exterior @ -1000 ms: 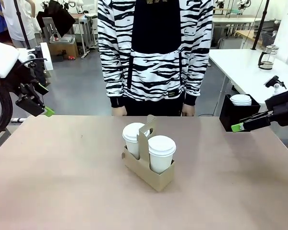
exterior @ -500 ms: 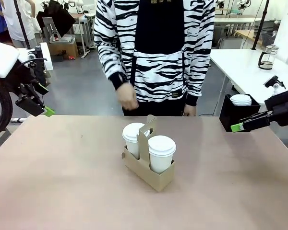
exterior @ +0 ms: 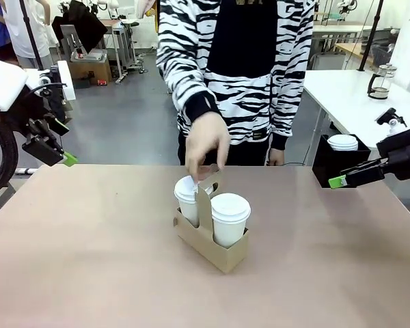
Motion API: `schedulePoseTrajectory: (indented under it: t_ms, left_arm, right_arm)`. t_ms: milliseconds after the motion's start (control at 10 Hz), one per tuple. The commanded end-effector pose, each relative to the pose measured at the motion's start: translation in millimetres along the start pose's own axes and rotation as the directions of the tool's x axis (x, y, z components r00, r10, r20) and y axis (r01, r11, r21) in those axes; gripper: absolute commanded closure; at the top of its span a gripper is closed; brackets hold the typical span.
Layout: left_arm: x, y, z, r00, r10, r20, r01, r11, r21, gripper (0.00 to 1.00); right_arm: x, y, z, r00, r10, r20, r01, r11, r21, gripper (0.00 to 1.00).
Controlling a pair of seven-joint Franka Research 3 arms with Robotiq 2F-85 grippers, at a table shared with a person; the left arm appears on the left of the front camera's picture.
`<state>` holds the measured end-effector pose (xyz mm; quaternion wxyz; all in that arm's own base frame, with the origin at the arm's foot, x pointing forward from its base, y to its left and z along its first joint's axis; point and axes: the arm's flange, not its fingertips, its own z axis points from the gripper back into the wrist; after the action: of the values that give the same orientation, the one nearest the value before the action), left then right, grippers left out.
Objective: Pour a drink into a cup and package it in a carrier.
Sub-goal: Insert the held 600 ml Paper Cup into the Cup Carrier.
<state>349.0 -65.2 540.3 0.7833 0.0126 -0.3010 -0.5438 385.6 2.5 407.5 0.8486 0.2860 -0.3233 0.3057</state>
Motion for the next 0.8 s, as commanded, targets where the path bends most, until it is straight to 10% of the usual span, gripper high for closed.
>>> schedulePoseTrajectory:
  t_ms: [0,700]
  left_arm:
    - [-0.7,-0.8,1.1,1.000,0.005,0.004,-0.005,1.000,-0.006,0.00]
    - [-0.7,-0.8,1.1,1.000,0.005,0.004,-0.005,1.000,-0.006,0.00]
  right_arm:
    - [-1.9,-2.8,-2.1,1.000,0.021,0.012,-0.021,1.000,-0.011,0.00]
    - [-1.9,-2.8,-2.1,1.000,0.021,0.012,-0.021,1.000,-0.011,0.00]
